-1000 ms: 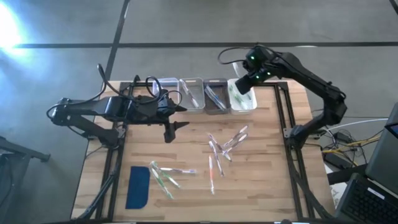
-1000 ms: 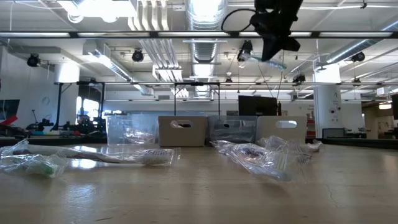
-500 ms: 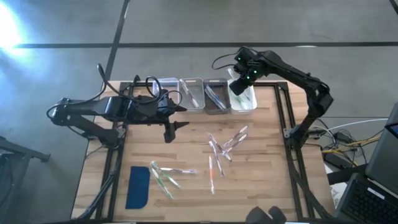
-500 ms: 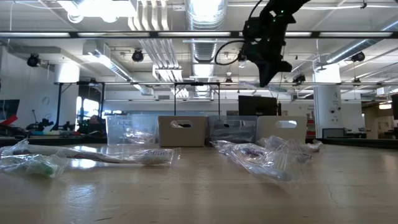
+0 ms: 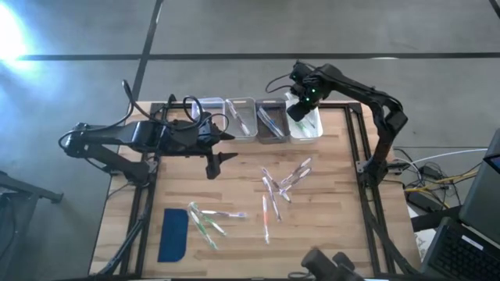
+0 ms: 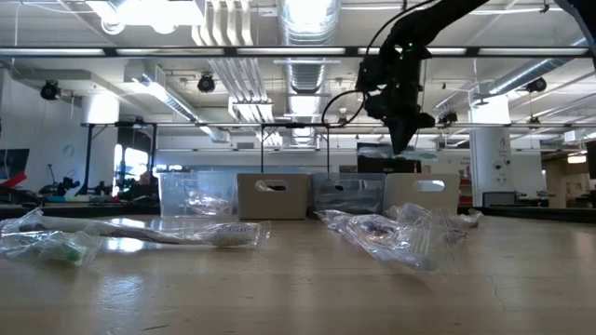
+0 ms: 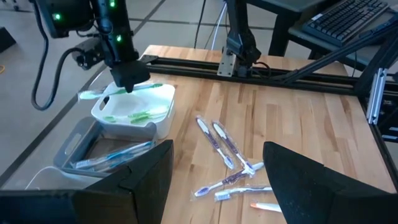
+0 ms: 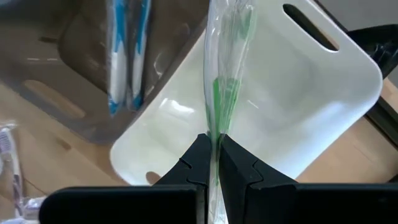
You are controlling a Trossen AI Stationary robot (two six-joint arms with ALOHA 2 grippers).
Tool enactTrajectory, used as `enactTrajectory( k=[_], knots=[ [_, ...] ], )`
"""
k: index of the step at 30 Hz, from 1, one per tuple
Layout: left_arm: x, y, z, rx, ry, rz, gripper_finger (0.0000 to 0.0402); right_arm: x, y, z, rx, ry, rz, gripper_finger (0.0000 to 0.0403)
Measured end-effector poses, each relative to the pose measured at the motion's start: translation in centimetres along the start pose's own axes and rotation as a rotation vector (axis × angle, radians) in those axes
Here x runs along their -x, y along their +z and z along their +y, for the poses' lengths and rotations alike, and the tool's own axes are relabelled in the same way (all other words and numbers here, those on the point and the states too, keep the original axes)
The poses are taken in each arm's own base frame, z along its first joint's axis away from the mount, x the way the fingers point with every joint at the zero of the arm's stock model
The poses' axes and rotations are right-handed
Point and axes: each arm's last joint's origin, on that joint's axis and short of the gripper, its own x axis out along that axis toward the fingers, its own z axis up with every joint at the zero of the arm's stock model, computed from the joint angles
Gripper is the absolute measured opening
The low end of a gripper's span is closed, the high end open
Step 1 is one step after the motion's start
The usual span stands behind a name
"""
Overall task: Pick & Place Toothbrushes
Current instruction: Put the green toothbrush into the white bin
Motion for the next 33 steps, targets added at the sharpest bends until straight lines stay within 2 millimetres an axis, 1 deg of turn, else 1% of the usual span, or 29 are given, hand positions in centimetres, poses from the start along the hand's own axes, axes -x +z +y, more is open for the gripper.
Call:
enactTrajectory(
  k=[5, 16, 28, 33],
  knots=[
    [0.0, 0.0, 0.0, -0.002, 0.001, 0.005, 0.0252, -1.0, 0.2, -0.5, -0.014, -0.003, 0.037, 0.0013],
    [0.0, -0.1, 0.0, -0.002, 0.001, 0.005, 0.0252, -3.3, 0.8, -0.7, -0.01, -0.008, 0.093, 0.0013],
    [0.0, -0.1, 0.0, -0.002, 0.001, 0.007, 0.0252, -7.1, 1.6, -1.2, -0.001, -0.018, 0.187, 0.0013],
    [0.0, -0.1, 0.0, -0.002, 0.001, 0.007, 0.0252, -8.1, 1.7, -1.8, -0.012, -0.019, 0.201, 0.0013]
  ],
)
